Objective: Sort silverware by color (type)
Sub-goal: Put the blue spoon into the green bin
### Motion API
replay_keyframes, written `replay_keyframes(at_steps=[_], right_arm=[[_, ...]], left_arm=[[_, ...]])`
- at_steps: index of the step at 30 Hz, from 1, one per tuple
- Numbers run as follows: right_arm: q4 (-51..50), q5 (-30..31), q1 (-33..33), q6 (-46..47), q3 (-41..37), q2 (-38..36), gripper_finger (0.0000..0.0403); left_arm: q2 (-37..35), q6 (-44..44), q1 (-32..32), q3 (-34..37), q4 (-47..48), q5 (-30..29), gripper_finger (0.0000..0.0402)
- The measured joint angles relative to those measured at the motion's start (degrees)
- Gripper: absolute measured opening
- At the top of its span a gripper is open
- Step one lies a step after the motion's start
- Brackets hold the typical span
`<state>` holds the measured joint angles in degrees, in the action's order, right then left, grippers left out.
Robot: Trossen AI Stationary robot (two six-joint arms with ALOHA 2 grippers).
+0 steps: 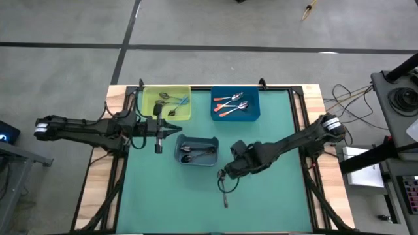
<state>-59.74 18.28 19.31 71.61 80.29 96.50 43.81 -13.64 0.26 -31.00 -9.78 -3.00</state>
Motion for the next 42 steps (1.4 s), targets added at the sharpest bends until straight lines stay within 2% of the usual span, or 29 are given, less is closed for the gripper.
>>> replay_keyframes(at_steps=[8,12,18,23,28,35,42], right_arm=[[2.2,22.3,-3.8,-22.6,0.0,-7.1,0.0009],[5.0,29.0,-5.1,-34.8,0.0,-8.3,0.0009],[12.1,36.9,-6.4,-52.5,-0.1,-7.7,0.0009],[21.7,37.5,-8.0,-68.4,-0.1,-5.7,0.0009],[28.0,39.4,-10.4,-79.8,-0.1,-4.6,0.0009],[32.4,39.7,-14.6,-86.3,-0.1,-4.2,0.0009],[35.1,38.2,-17.3,-90.6,-0.1,-3.6,0.0009]], left_arm=[[2.8,3.3,2.2,0.0,-6.4,-0.9,0.0],[4.8,5.1,3.9,0.0,-8.2,-1.0,0.0014],[10.1,7.1,5.2,0.1,-13.9,-1.0,0.0054],[16.4,7.1,6.2,0.1,-23.6,-1.0,0.0096],[21.3,8.3,9.1,0.1,-29.5,-1.0,0.014],[28.0,9.7,11.8,0.1,-36.1,-0.6,0.0187],[35.7,9.7,13.5,-1.3,-46.5,-0.5,0.0191]])
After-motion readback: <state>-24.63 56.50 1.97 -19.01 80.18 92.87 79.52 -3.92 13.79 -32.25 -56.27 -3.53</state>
